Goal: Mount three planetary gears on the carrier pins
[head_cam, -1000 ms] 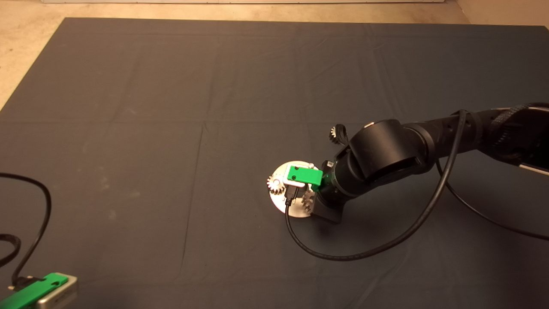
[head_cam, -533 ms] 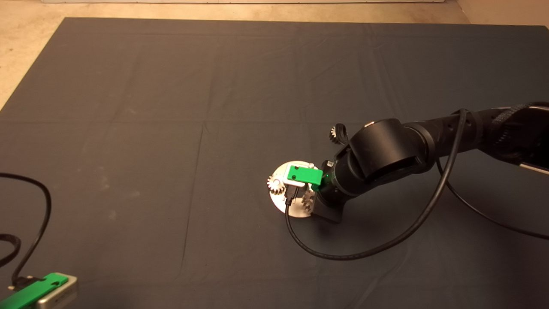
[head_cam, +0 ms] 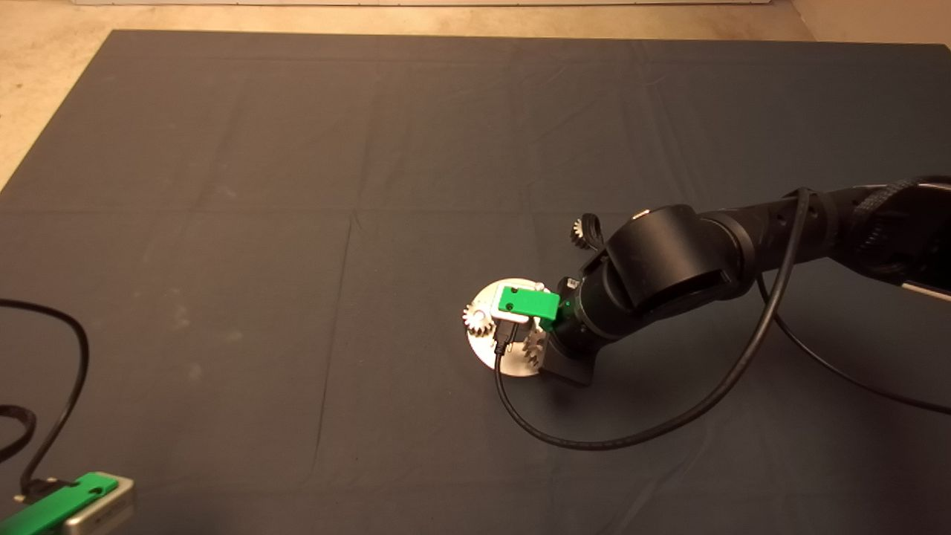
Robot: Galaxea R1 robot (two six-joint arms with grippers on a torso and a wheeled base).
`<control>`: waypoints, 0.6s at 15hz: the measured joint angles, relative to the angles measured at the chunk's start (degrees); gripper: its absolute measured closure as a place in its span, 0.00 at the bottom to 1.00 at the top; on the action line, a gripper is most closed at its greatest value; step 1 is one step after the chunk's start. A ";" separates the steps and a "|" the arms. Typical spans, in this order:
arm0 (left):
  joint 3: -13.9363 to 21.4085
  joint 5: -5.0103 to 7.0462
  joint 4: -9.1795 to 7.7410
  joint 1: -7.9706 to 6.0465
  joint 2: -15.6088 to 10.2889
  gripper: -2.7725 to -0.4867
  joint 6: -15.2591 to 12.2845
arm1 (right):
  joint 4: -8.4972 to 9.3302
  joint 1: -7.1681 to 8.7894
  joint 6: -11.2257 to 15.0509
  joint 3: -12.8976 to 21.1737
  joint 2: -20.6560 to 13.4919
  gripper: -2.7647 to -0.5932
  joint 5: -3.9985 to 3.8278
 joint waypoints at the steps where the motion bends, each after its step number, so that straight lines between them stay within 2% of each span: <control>1: 0.00 0.00 0.01 0.00 0.00 0.32 0.00 | 0.00 0.02 0.00 0.00 0.00 0.84 -0.01; 9: 0.00 0.00 0.01 0.00 0.00 0.32 0.00 | -0.01 0.18 0.12 0.00 0.04 0.84 -0.23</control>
